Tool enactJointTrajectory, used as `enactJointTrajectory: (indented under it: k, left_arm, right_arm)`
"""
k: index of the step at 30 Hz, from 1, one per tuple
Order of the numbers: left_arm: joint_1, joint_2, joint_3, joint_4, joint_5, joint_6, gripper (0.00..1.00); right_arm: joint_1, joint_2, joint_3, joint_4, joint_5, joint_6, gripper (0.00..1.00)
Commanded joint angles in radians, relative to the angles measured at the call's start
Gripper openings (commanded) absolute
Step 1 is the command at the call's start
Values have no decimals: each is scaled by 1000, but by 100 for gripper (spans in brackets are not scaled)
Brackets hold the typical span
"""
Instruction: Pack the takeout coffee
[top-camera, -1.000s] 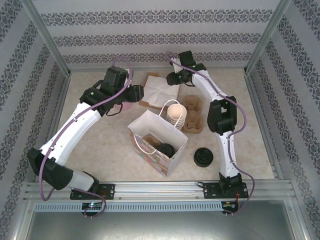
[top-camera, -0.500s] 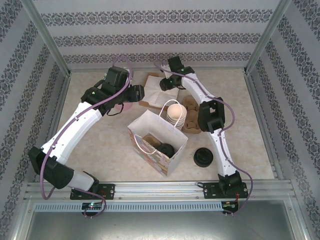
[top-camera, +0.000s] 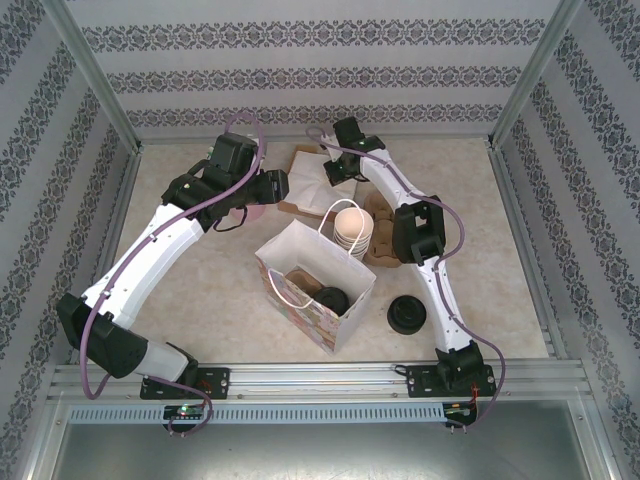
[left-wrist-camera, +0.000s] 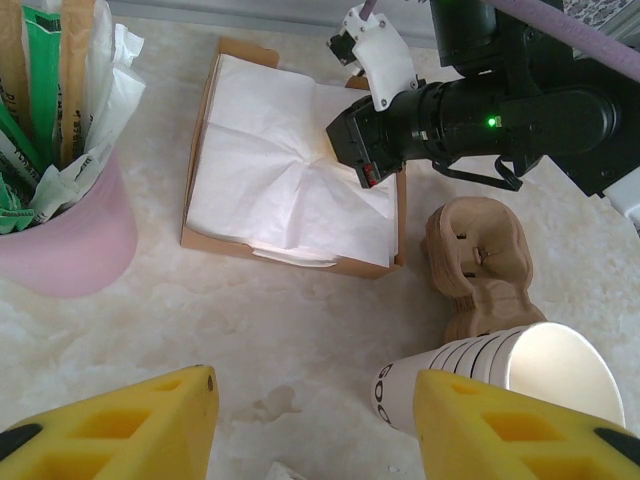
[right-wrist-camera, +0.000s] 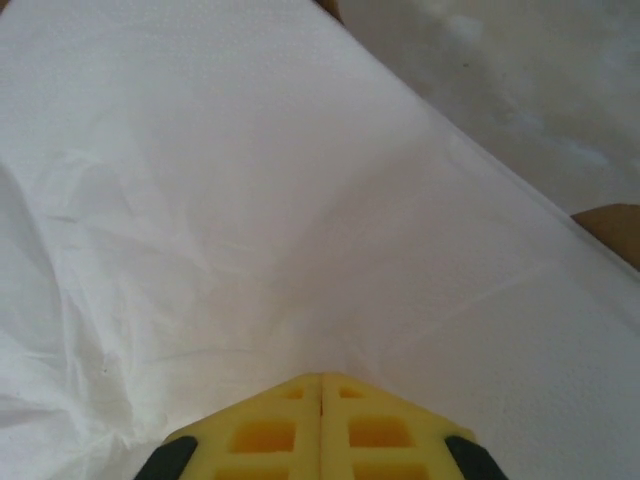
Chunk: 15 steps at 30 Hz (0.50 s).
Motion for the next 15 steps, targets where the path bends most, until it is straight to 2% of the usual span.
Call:
enactJointTrajectory:
  k: [1,15]
  left_arm:
    - [-3,-32,-14,4,-3,7,55]
    - [-3,-52,-16,17,3,7,54]
  right_arm:
    - [-4,-43,37,9,-23,17,0]
    - [-71,-216,54,47,-244,184,0]
